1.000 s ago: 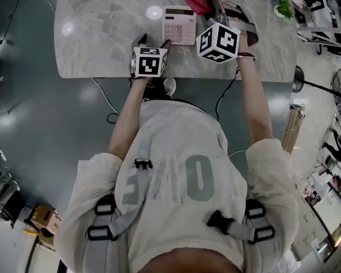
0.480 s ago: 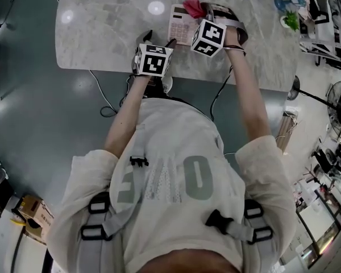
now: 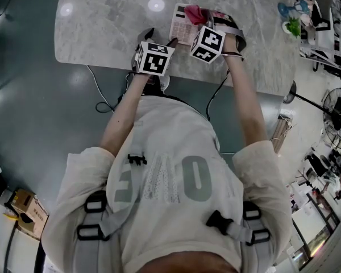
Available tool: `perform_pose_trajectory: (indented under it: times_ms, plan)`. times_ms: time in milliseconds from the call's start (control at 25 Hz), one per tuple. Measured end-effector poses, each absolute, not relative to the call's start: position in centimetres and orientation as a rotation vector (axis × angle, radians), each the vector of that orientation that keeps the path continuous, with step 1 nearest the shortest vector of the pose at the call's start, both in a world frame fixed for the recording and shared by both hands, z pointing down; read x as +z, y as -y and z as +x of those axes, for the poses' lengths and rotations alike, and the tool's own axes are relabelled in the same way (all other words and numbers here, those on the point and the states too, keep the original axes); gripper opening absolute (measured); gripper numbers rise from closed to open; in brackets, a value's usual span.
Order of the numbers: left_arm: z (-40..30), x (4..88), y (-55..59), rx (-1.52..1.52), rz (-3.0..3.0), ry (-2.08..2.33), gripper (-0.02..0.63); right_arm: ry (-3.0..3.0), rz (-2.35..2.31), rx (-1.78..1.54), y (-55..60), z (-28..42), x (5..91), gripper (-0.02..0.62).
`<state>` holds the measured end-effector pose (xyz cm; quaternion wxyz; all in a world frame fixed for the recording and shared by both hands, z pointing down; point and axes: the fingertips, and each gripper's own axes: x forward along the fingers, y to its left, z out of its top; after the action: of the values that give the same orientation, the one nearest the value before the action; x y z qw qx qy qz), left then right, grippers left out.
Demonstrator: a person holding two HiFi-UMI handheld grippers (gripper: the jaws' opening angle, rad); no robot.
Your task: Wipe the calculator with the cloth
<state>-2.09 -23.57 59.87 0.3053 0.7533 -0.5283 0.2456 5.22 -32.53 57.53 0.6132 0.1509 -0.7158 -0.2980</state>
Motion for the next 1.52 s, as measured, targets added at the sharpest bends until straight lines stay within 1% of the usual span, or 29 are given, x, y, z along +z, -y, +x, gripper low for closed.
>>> perform_pose_trajectory:
  times_ms: [640,1520]
  plan:
    - [-2.0,59.7,23.7,0.652,1.996,1.407,0.347,1.73,0.408,-0.517,29.2,6.3,58.6,0.055]
    - [-2.0,59.4,23.3,0.659,1.998,1.418,0.347,1.768,0.355,-0.493,20.7,7.3,59.3,0.055]
